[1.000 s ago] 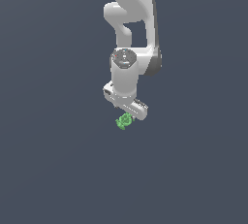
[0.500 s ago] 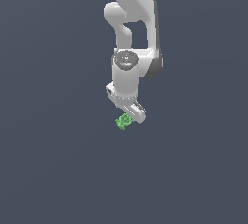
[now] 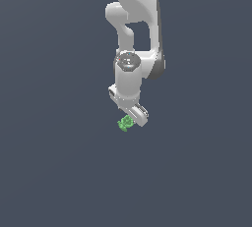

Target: Pick up the object and move it to a goal position.

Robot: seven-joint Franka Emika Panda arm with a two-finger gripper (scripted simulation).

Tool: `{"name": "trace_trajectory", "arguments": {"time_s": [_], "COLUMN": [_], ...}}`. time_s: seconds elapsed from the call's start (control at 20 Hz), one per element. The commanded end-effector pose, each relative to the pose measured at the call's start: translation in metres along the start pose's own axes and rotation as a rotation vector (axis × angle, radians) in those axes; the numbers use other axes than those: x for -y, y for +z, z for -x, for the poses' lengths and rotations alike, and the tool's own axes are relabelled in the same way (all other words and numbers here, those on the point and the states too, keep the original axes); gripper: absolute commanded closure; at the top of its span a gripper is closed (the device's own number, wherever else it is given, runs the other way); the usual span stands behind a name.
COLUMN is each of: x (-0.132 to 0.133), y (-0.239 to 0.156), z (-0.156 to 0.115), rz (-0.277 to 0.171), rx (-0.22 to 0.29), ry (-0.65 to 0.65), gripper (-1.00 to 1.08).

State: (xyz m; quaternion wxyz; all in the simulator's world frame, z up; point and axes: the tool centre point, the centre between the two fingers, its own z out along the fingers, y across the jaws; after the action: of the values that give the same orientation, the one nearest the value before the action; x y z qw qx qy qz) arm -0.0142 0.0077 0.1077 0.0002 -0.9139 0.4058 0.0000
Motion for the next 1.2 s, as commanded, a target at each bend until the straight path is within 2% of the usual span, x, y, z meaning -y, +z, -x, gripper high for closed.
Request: {"name": "trace_trajectory", "arguments": {"time_s": [0.0, 0.4, 0.65, 0.7, 1.15], "x": [0.0, -0.001, 0.0, 0.0, 0.0], "y": [0.005, 0.042, 0.049, 0.049, 0.049], "z": [0.0, 0.001, 0.0, 0.0, 0.0], "rz": [0.001, 0.001, 0.001, 0.001, 0.001], "rx": [0.0, 0.0, 0.0, 0.0, 0.0], "ry": [0.001, 0.004, 0.004, 0.004, 0.004], "gripper": [-0.92, -0.92, -0.92, 1.08, 1.08]}}
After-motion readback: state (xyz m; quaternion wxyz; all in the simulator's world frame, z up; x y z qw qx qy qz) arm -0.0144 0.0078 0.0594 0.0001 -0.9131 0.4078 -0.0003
